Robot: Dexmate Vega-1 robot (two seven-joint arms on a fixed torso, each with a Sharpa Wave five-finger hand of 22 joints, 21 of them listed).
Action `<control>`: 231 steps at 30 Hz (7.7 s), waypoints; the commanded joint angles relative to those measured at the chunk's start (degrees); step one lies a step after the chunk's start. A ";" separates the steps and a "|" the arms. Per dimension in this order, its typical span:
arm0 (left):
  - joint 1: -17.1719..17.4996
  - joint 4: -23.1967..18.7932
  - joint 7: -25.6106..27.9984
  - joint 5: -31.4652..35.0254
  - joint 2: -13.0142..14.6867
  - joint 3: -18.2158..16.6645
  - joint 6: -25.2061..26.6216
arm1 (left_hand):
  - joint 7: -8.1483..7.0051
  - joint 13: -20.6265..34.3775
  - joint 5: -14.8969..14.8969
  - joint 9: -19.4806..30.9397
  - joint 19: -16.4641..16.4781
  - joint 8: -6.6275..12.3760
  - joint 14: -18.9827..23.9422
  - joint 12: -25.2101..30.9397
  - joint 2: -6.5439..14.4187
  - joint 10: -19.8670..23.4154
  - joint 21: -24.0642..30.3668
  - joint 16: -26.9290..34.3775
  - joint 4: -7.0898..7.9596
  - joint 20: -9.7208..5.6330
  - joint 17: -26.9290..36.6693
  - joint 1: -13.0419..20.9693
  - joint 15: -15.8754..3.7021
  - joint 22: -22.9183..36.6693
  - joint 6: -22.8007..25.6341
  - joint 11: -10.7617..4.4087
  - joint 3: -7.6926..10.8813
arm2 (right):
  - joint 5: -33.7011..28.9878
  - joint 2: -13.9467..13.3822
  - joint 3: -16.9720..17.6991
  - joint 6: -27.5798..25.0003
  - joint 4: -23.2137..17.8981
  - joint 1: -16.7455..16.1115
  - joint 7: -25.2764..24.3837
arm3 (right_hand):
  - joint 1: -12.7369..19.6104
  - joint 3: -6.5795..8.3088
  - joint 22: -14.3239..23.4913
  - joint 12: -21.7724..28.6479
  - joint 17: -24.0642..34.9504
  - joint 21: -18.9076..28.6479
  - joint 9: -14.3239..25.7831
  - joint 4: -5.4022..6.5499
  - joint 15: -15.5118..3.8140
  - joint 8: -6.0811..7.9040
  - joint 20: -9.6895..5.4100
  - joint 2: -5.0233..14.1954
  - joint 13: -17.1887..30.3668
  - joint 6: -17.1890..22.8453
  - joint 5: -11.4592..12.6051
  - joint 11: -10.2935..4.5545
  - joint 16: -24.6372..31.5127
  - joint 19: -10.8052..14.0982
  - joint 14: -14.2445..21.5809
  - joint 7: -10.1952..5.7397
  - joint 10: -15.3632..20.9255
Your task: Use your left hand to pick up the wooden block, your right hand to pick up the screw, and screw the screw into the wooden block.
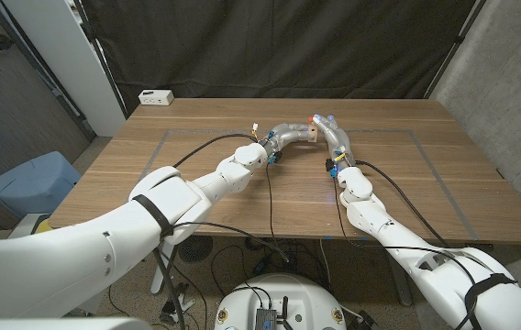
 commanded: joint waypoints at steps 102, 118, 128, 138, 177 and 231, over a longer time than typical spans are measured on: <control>6.41 -30.33 3.19 8.66 15.62 2.27 12.20 | 0.06 0.33 0.28 0.20 -0.43 0.46 -0.17 0.00 1.73 0.57 0.39 -0.38 0.43 0.00 0.00 -1.25 -1.63 0.18 0.92 0.04 0.04 | -19.14 -35.18 -4.39 -35.92 -38.05 5.55 15.15 | -5.56 -0.79 0.24 0.72 -0.14 -0.18 -2.13 0.66 5.01 -8.17 3.18 1.81 0.47 -14.54 -0.16 6.00 -0.24 -8.04 -6.60 8.80 -5.90; 6.62 -31.27 3.37 9.68 16.02 2.69 11.97 | 0.06 0.27 0.29 0.20 -0.35 0.42 -0.12 -0.05 1.69 0.56 0.42 -0.39 0.37 -0.02 -0.02 -1.14 -1.78 0.18 0.85 -0.02 0.04 | -24.92 -36.88 -8.08 -40.10 -39.51 12.55 23.95 | -4.46 0.10 0.22 1.00 -0.27 -0.17 -2.24 0.03 5.41 -7.81 2.90 2.82 0.46 -12.80 -0.25 5.98 -0.08 -9.12 -6.48 10.52 -5.31; 7.17 -32.90 3.41 10.10 16.64 2.79 12.63 | 0.09 0.27 0.28 0.20 -0.34 0.47 -0.10 -0.08 1.68 0.53 0.42 -0.39 0.41 -0.01 -0.01 -1.20 -1.68 0.18 0.98 0.05 -0.01 | -29.96 -36.56 -11.40 -42.85 -39.72 18.16 30.24 | -3.39 0.91 0.20 0.96 -0.34 -0.08 -2.31 -0.51 6.12 -7.83 2.77 3.68 0.46 -12.34 -0.27 6.41 -0.13 -9.51 -6.77 11.36 -5.36; 8.01 -35.15 3.72 10.42 17.55 2.69 13.65 | 0.01 0.29 0.29 0.20 -0.35 0.44 -0.07 -0.04 1.66 0.59 0.42 -0.39 0.38 -0.01 -0.02 -1.14 -1.74 0.18 0.91 -0.03 -0.01 | -33.34 -35.81 -13.37 -44.14 -40.34 20.96 33.99 | -2.49 1.52 0.19 1.17 -0.44 0.18 -2.34 -1.13 6.72 -7.15 2.86 3.95 0.47 -10.07 -0.42 6.95 0.05 -9.37 -6.41 11.94 -4.74; 8.56 -34.84 5.01 10.72 17.33 2.19 12.64 | 0.12 0.32 0.27 0.20 -0.36 0.44 -0.08 -0.06 1.67 0.63 0.41 -0.40 0.44 -0.01 0.00 -1.17 -1.74 0.17 0.92 0.02 -0.11 | -39.95 -32.40 -17.95 -46.30 -38.32 27.33 42.96 | -2.08 2.07 0.18 1.47 -0.57 0.45 -1.80 -1.53 7.70 -5.51 3.26 3.97 0.44 -5.91 -0.91 7.60 0.34 -9.06 -5.51 12.98 -2.90; 6.02 -23.52 7.51 9.20 12.19 1.70 5.45 | -0.02 0.29 0.21 0.20 -0.11 0.45 -0.17 -0.17 1.59 0.41 0.45 -0.46 0.41 -0.03 0.02 -1.06 -1.98 0.16 0.94 -0.04 -0.22 | -40.90 -36.26 -14.47 -56.00 -49.84 21.01 35.14 | -7.40 0.39 0.17 1.43 -0.42 0.72 -0.93 0.32 9.39 -7.20 4.94 2.90 0.53 -9.72 -0.45 13.25 0.75 -7.66 -3.40 20.02 -0.90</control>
